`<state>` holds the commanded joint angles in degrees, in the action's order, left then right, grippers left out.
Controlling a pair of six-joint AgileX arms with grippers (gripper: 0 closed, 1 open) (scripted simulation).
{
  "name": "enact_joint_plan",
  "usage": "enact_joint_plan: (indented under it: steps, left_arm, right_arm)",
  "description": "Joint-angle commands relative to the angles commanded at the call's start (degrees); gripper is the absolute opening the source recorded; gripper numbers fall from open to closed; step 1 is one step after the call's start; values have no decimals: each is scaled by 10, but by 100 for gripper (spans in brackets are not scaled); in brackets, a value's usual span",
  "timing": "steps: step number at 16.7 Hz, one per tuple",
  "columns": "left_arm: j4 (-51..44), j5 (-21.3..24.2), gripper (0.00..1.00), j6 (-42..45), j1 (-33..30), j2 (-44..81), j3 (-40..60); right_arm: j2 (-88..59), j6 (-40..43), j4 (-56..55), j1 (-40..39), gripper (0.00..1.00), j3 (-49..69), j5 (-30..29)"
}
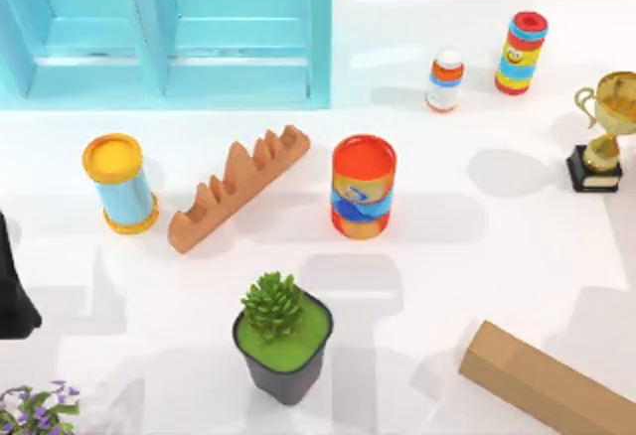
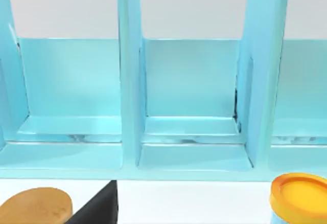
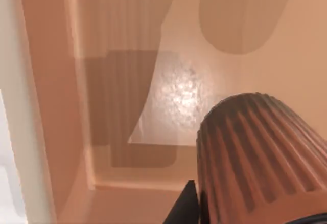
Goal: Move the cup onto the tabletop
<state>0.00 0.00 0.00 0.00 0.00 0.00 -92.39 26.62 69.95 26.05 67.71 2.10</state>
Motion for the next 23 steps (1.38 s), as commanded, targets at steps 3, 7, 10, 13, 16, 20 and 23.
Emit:
enact_joint_plan:
  steps: [3, 7, 10, 13, 16, 20, 23]
  left_arm:
    - [0, 0, 100, 0, 0, 0, 0]
    - [0, 0, 100, 0, 0, 0, 0]
    - [0, 0, 100, 0, 0, 0, 0]
    - [0, 0, 100, 0, 0, 0, 0]
    - [0, 0, 100, 0, 0, 0, 0]
    - [0, 0, 100, 0, 0, 0, 0]
    - [0, 0, 100, 0, 0, 0, 0]
  right_arm:
    - [7, -70, 25, -67, 0, 58, -14]
    - [-6, -127, 53, -114, 0, 103, -19]
    - [-6, -128, 53, -115, 0, 103, -19]
    - [-7, -135, 53, -119, 0, 103, -20]
    - [-20, -189, 61, -172, 0, 111, -33]
    - [-44, -324, 70, -313, 0, 134, -51]
    - [-58, -430, 69, -437, 0, 156, -53]
